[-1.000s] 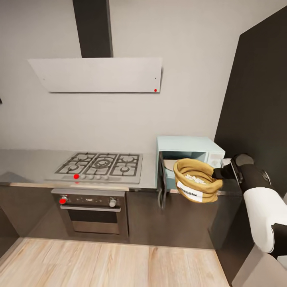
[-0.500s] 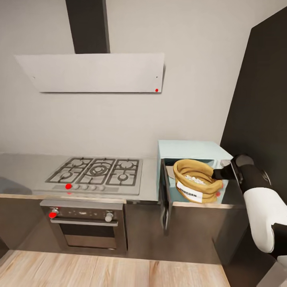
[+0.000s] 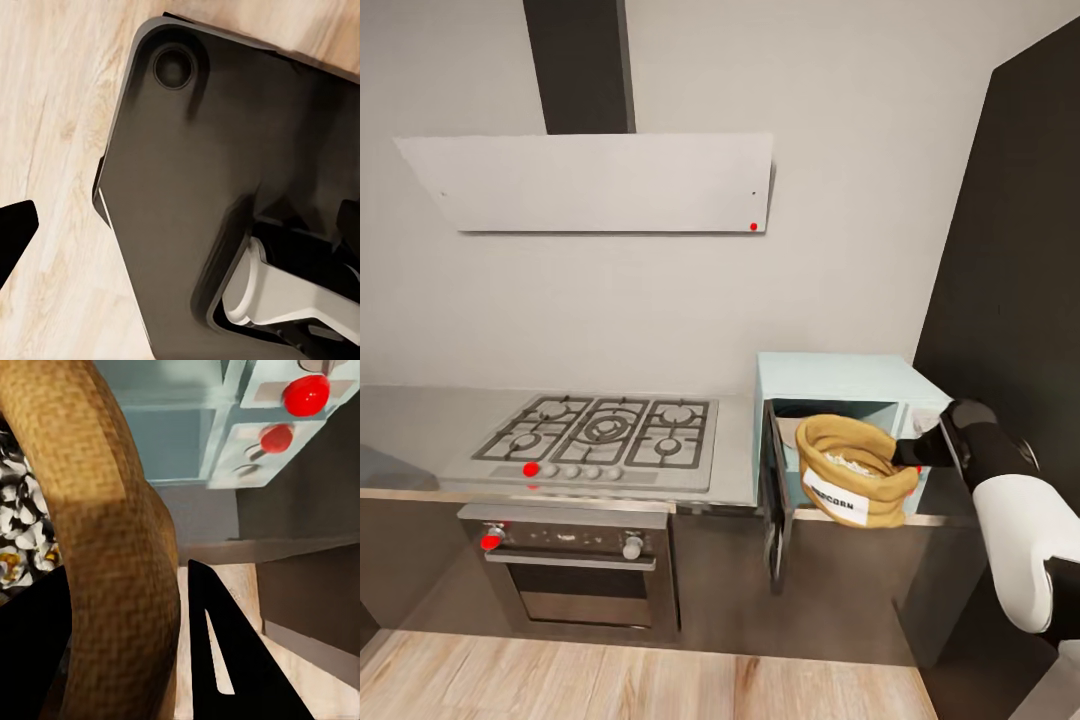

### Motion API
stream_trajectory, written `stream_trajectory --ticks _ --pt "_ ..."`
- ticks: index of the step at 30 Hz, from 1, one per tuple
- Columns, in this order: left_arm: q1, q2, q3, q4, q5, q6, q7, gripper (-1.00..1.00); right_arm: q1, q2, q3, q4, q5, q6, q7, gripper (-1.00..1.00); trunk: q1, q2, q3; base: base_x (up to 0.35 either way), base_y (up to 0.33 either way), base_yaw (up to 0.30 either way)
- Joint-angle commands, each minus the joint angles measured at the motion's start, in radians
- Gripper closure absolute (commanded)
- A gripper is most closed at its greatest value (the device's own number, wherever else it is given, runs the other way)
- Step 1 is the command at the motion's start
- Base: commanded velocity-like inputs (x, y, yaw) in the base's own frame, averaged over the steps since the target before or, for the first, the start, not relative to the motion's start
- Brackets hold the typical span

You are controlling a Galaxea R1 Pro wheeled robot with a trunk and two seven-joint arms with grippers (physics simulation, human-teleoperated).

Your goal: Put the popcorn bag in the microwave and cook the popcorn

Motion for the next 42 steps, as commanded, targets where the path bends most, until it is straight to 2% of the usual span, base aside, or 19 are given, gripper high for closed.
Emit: stream_trajectory --ticks 1,12,18,24,26,28,31,42 --pt "0.0 0.0 0.001 -0.001 0.004 -0.002 0.001 -1.0 -0.001 0.0 -0.011 -0.001 0.009 0.002 0.01 1.0 0.001 -0.002 -0.002 0.024 0.0 0.0" --pt "0.0 0.001 -0.002 0.0 0.005 -0.002 0.001 -1.0 -0.001 -0.001 -0.017 0.001 0.012 0.002 0.008 1.0 0.001 -0.002 -0.002 0.273 0.0 0.0" --pt "0.0 0.001 -0.001 0.0 0.004 -0.002 0.001 -1.0 -0.001 -0.008 -0.022 0.089 0.01 0.002 0.008 1.0 0.001 -0.002 -0.002 0.046 0.0 0.0" --pt "0.0 0.001 -0.001 -0.001 0.004 -0.002 0.001 -1.0 -0.001 -0.008 -0.025 0.101 0.008 0.002 0.008 1.0 0.001 -0.002 -0.002 0.001 0.0 0.0" --pt "0.0 0.001 -0.001 -0.001 0.004 -0.002 0.001 -1.0 -0.001 -0.007 -0.041 0.108 0.006 0.002 0.008 1.0 0.001 -0.002 -0.002 0.0 0.0 0.0" --pt "0.0 0.001 -0.001 0.0 0.004 -0.002 0.001 -1.0 -0.001 -0.007 -0.087 0.114 0.006 0.002 0.008 1.0 0.001 -0.002 -0.002 0.0 0.0 0.0" --pt "0.0 0.001 -0.001 0.0 0.004 -0.002 0.0 -1.0 -0.001 -0.007 -0.107 0.114 0.007 0.002 0.008 1.0 0.001 -0.002 -0.002 0.0 0.0 0.0" --pt "0.0 0.001 -0.001 0.0 0.004 -0.002 0.001 -1.0 -0.001 -0.007 -0.112 0.11 0.013 0.002 -0.001 1.0 0.001 -0.002 -0.002 0.0 0.0 0.0"
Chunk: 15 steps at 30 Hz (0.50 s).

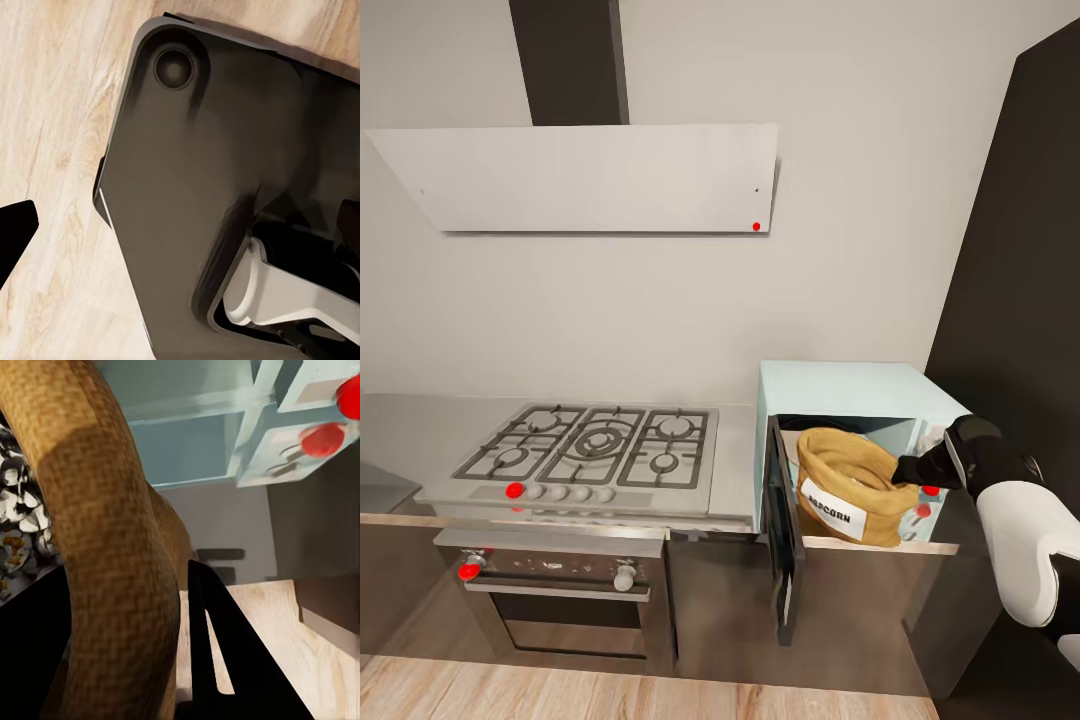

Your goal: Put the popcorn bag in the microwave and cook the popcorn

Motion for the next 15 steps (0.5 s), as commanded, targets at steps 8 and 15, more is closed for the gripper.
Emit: stream_trajectory --ticks 8,15 --pt "0.0 0.0 0.001 -0.001 0.004 -0.002 0.001 -1.0 -0.001 0.005 -0.008 -0.012 0.008 -0.002 -0.08 1.0 0.001 -0.002 -0.002 0.0 0.0 0.0" --pt "0.0 -0.002 0.0 -0.002 0.004 -0.002 -0.001 -1.0 -0.001 0.017 -0.01 -0.032 0.006 0.003 -0.076 1.0 0.001 -0.002 -0.002 0.0 0.0 0.0"
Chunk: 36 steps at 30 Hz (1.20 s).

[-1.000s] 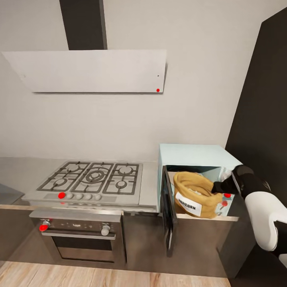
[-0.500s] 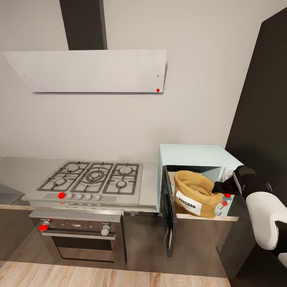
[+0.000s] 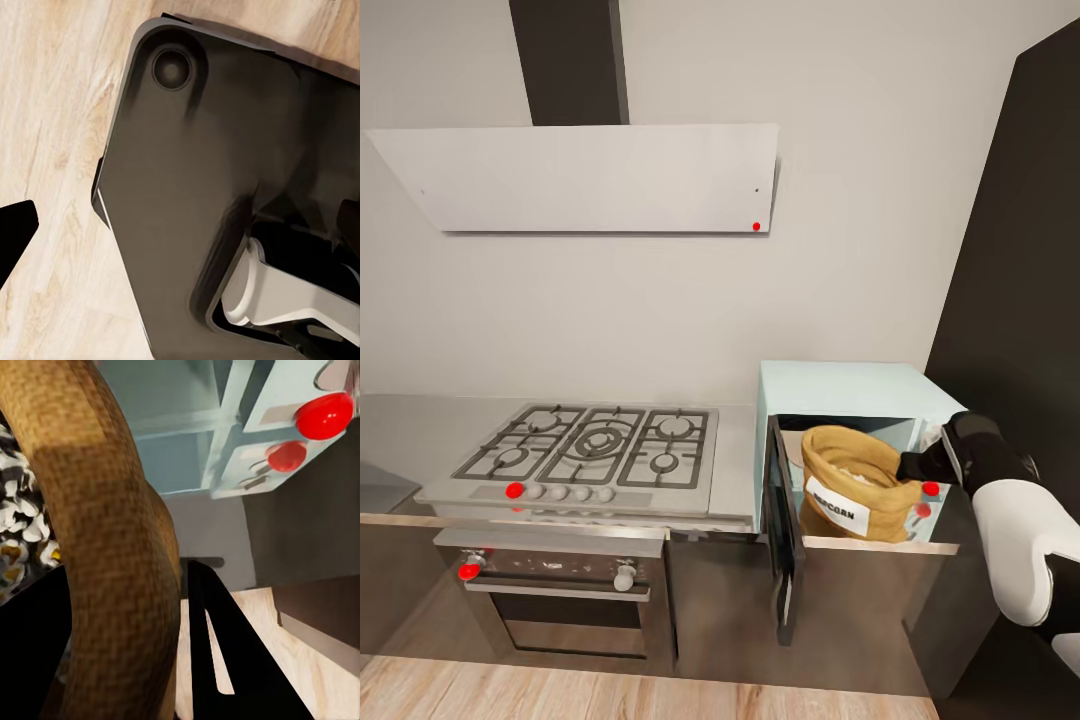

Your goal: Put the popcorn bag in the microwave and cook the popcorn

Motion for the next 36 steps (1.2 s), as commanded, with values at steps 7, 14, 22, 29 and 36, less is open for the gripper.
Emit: stream_trajectory --ticks 7,14,22,29,36 --pt "0.0 0.0 0.001 -0.001 0.004 -0.002 0.001 -1.0 -0.001 0.004 -0.001 -0.015 0.006 0.002 0.009 1.0 0.001 -0.002 -0.002 0.0 0.0 0.0" --pt "0.0 -0.002 0.001 -0.001 0.004 -0.002 0.001 -1.0 -0.001 -0.004 0.006 -0.086 0.017 0.002 0.008 1.0 0.001 -0.002 -0.002 0.0 0.0 0.0" --pt "0.0 0.0 0.0 -0.001 0.004 -0.002 0.001 -1.0 0.0 -0.003 0.006 -0.168 0.021 0.002 0.006 1.0 0.001 -0.002 -0.002 0.122 0.0 0.0" --pt "0.0 0.0 0.001 -0.001 0.004 -0.002 0.001 -1.0 0.0 -0.002 0.006 -0.171 0.02 0.002 0.006 1.0 0.001 -0.002 -0.002 0.013 0.0 0.0" --pt "0.0 0.001 -0.001 -0.001 0.005 -0.001 0.001 -1.0 -0.001 -0.002 0.006 -0.171 0.02 0.002 0.007 1.0 0.001 -0.002 -0.002 0.063 0.0 0.0"
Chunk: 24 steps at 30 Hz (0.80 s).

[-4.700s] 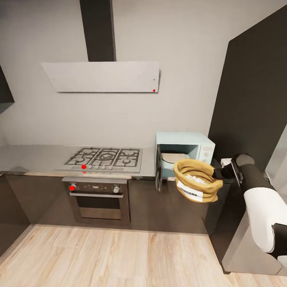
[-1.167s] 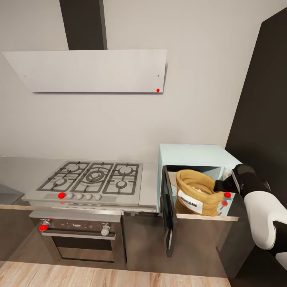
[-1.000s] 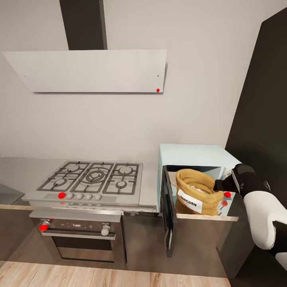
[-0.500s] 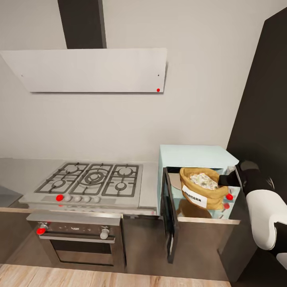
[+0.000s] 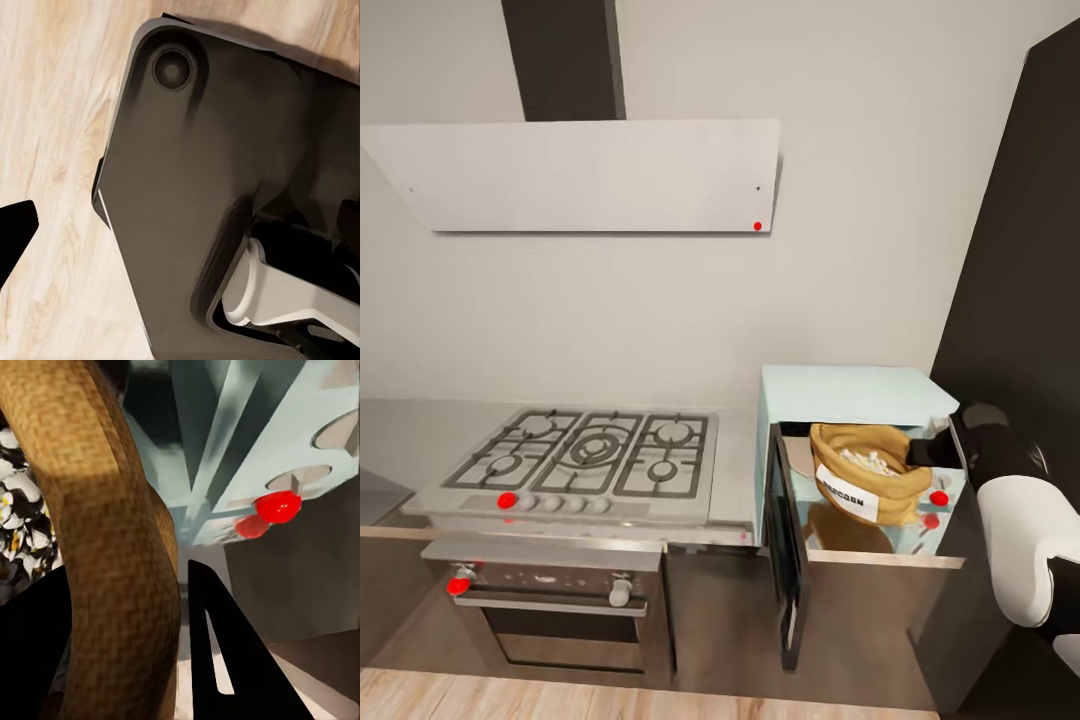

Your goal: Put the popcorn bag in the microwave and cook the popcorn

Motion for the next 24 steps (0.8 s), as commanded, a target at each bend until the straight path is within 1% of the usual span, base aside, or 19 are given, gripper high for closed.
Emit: stream_trajectory --ticks 1,9,16,24 --pt "0.0 0.0 0.0 0.0 0.004 -0.002 0.001 -1.0 -0.001 0.001 -0.003 -0.079 -0.014 0.005 0.009 1.0 0.001 -0.002 -0.002 0.273 0.0 0.0" --pt "0.0 0.0 0.0 0.0 0.004 -0.002 0.001 -1.0 -0.002 0.006 -0.003 -0.072 -0.017 0.005 0.008 1.0 0.001 -0.002 -0.002 0.284 0.0 0.0" --pt "0.0 0.0 0.0 0.0 0.004 -0.002 0.001 -1.0 -0.001 0.008 -0.003 -0.066 -0.017 0.005 0.006 1.0 0.001 -0.002 -0.002 0.237 0.0 0.0" --pt "0.0 0.0 0.002 0.0 0.004 -0.003 0.001 -1.0 -0.001 0.006 -0.003 -0.065 -0.017 0.005 0.007 1.0 0.001 -0.002 -0.002 0.034 0.0 0.0"
